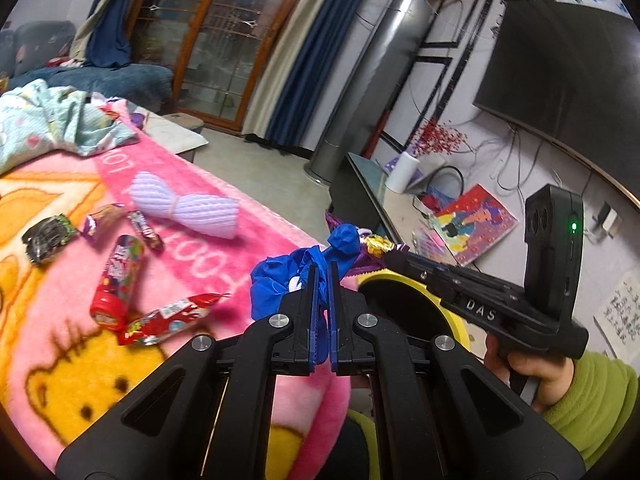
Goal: Collect trash
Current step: 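Carry the blue wrapper and purple wrapper with both grippers over the yellow bin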
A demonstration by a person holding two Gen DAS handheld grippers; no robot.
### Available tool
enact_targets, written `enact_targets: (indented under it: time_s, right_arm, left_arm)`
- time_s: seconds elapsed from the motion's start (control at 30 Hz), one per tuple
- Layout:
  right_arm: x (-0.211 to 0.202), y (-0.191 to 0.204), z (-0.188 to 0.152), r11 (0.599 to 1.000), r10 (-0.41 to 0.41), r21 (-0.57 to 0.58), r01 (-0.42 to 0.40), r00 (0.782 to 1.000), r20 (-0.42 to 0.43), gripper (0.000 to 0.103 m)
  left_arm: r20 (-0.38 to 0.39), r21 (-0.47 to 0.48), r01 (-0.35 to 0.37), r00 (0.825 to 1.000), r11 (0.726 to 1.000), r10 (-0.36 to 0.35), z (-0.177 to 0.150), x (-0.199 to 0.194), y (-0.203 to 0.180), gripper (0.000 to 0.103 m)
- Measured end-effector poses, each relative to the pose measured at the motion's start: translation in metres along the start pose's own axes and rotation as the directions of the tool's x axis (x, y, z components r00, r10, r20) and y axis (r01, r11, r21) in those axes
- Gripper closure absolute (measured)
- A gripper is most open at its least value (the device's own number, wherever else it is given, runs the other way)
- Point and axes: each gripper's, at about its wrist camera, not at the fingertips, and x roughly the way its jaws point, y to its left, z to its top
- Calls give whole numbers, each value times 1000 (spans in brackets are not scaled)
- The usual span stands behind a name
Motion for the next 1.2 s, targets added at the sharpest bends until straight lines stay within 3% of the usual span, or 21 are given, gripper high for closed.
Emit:
enact_targets:
  time_s: [0.7,1.2]
  right_arm:
    - [-52,-70,-17,984,-154,96,150,987,36,94]
    - [-70,-122,-45,945,-260,200,260,965,-24,94]
  left_arm:
    - [-71,120,73,995,990,-65,-16,29,-58,102]
    - [-143,217,155,982,964,-126,-35,66,-107,102]
